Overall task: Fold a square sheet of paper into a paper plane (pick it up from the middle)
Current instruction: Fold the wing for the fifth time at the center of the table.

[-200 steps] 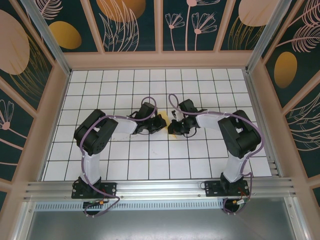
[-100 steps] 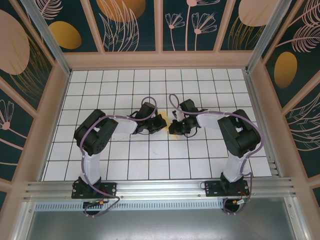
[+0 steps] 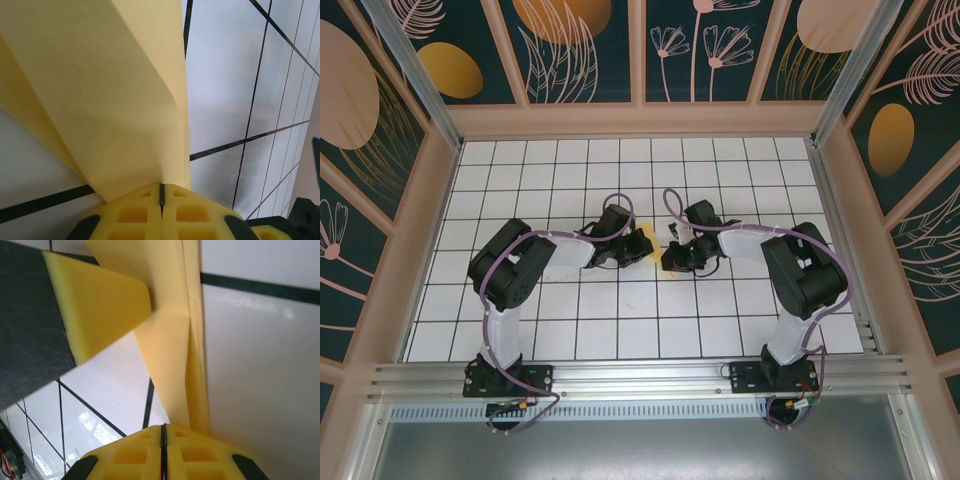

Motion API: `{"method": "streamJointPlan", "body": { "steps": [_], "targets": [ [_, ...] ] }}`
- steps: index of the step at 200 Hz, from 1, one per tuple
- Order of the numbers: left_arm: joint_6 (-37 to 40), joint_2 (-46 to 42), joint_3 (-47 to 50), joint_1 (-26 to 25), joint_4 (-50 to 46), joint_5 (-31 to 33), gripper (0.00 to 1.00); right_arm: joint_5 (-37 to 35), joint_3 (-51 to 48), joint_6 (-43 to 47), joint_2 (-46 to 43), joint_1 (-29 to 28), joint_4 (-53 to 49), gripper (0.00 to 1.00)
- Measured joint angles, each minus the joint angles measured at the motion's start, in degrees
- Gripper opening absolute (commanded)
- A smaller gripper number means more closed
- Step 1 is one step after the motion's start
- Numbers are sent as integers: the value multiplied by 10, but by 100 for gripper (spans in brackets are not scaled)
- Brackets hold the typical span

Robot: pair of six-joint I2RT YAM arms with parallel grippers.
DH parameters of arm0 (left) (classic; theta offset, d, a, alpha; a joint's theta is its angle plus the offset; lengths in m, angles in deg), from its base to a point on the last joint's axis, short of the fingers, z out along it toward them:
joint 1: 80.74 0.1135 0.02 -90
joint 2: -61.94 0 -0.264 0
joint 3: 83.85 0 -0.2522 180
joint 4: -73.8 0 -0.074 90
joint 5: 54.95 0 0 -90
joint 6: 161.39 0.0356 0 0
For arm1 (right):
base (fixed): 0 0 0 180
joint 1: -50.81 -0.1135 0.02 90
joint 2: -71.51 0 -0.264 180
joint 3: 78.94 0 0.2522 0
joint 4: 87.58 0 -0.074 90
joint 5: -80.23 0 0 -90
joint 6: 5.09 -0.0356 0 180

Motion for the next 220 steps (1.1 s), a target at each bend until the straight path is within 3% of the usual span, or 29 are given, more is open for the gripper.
{"method": "streamJointPlan", "body": {
  "steps": [220],
  "targets": [
    [0, 0, -1, -1, -1, 4, 8, -25, -8, 6, -30, -3, -37, 10]
  ]
}}
